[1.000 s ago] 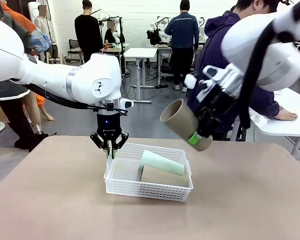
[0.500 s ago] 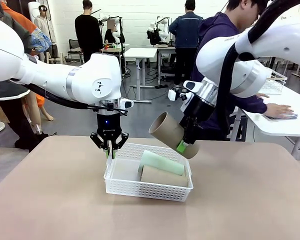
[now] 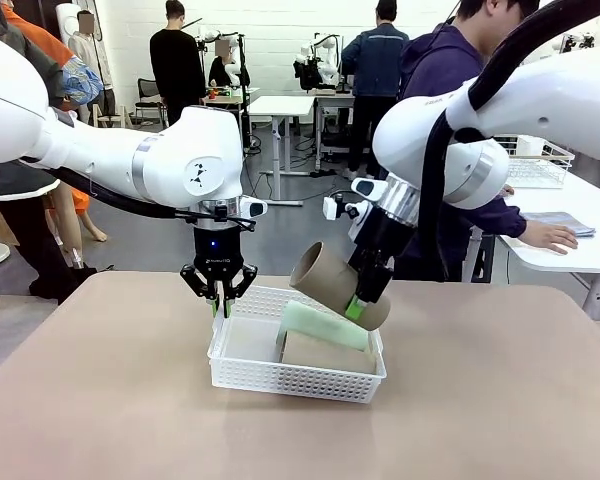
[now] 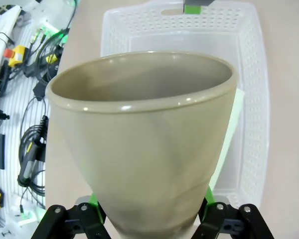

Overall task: Clean and organize the cups into the basket.
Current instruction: Pick up the Reusable plastic cup from the right side of the table and stack it inside the Organizing basket in the center of the table, then move the Organizing basket back to the left side of the table.

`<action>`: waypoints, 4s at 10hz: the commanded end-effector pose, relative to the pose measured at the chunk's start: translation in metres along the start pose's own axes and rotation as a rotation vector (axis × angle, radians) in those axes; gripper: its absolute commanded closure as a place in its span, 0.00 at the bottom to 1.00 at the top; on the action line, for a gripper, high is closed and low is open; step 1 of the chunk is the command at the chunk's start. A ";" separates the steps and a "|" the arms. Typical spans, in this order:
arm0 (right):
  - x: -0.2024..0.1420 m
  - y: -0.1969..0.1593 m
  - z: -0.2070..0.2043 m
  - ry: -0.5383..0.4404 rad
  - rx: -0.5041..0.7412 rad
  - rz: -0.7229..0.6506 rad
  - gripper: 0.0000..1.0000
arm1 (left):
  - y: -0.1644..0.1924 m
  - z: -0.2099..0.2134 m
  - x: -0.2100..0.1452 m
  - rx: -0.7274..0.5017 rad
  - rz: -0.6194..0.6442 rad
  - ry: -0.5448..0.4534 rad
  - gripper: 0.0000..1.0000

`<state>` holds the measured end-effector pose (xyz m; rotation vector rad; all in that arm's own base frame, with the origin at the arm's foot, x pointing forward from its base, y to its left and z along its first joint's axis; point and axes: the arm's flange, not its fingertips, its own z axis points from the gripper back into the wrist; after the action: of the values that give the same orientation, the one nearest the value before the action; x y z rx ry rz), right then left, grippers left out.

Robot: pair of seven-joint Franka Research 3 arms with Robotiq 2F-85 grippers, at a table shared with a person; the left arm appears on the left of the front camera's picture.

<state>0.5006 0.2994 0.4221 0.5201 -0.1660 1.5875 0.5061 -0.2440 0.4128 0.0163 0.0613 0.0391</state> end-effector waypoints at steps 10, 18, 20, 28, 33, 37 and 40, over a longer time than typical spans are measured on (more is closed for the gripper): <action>-0.003 -0.024 -0.035 0.080 0.069 -0.052 0.19 | -0.001 0.000 -0.001 -0.001 0.012 -0.005 1.00; -0.017 0.003 0.024 -0.059 -0.015 -0.009 0.00 | -0.001 0.000 -0.001 -0.001 0.012 -0.005 1.00; -0.063 0.052 0.097 -0.299 -0.106 0.078 0.00 | -0.001 0.000 -0.001 -0.001 0.012 -0.005 1.00; -0.333 0.117 0.108 -0.884 -0.286 0.071 0.00 | -0.001 0.000 -0.001 -0.001 0.012 -0.005 1.00; -0.355 0.123 0.091 -0.878 -0.278 0.020 0.00 | -0.001 0.000 -0.001 -0.001 0.012 -0.005 1.00; -0.355 0.123 0.091 -0.878 -0.278 0.020 0.00 | -0.001 0.000 -0.001 -0.001 0.012 -0.005 1.00; -0.355 0.123 0.091 -0.878 -0.278 0.020 0.00 | -0.001 0.000 -0.001 -0.001 0.012 -0.005 1.00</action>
<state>0.4062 -0.0720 0.3783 0.9583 -1.0436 1.2238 0.5062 -0.2439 0.4127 0.0163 0.0615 0.0393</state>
